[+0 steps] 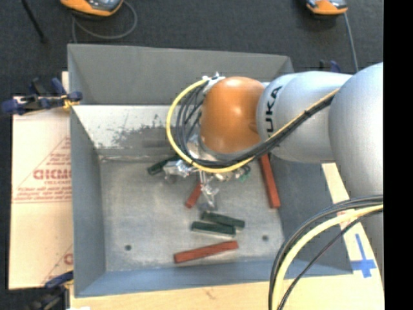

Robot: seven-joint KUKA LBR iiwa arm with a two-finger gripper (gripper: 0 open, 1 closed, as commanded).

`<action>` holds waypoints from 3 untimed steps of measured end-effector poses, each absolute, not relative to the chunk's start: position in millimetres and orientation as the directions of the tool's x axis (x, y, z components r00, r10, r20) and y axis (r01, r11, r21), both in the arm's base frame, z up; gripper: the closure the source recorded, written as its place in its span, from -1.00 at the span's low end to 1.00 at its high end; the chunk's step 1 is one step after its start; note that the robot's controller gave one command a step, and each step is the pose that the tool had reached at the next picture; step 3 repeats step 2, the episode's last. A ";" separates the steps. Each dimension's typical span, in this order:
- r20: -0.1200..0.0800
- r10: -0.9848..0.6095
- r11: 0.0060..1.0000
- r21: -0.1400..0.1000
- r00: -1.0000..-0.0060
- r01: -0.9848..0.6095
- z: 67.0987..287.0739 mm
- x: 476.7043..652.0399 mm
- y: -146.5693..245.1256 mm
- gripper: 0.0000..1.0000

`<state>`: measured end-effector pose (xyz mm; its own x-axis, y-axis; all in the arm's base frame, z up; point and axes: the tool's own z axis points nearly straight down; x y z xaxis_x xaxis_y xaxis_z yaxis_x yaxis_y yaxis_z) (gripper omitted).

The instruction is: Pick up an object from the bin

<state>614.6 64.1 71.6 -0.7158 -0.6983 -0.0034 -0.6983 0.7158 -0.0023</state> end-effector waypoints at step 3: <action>-0.009 -0.715 0.699 -0.009 -0.699 -0.715 208.8 605.8 46.6 1.00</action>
Offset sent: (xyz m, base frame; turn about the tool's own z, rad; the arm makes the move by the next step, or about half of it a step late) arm 0.0000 0.0000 0.0000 0.0000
